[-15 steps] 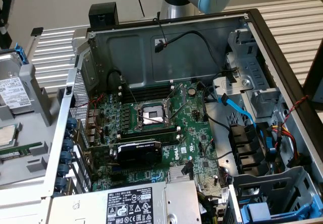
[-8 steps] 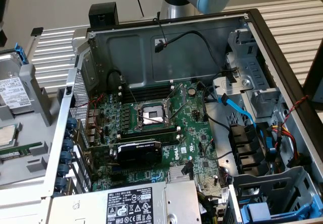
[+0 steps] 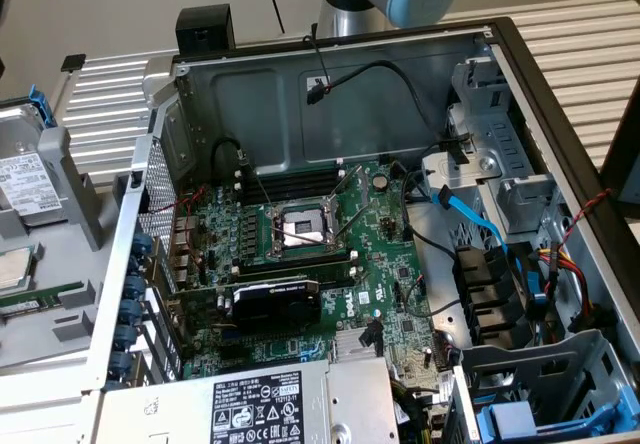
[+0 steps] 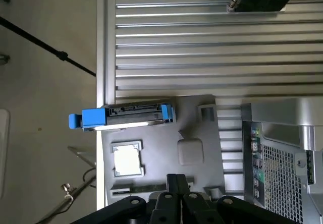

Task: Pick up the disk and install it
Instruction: 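Reach for the disk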

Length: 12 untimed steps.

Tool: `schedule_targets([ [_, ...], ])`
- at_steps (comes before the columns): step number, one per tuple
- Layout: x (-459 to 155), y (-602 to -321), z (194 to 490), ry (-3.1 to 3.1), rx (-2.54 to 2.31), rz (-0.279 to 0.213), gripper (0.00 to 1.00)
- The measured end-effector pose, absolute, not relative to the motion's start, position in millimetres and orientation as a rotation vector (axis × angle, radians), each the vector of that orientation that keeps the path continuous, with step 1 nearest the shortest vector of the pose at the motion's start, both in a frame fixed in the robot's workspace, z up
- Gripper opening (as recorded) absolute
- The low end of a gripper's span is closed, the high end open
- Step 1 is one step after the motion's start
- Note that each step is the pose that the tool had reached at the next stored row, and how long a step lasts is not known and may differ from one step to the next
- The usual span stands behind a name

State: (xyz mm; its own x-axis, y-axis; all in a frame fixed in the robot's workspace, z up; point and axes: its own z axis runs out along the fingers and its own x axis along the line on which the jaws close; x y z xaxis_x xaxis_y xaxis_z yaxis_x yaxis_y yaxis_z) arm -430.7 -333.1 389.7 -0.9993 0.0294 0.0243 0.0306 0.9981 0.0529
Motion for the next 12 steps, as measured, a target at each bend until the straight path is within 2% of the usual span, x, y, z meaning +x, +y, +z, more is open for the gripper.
schedule_targets([
  [6, -437, -321, 392, -3.116, -0.043, -0.046, 0.11],
  [12, -443, -314, 392, -3.115, -0.038, -0.038, 0.11],
])
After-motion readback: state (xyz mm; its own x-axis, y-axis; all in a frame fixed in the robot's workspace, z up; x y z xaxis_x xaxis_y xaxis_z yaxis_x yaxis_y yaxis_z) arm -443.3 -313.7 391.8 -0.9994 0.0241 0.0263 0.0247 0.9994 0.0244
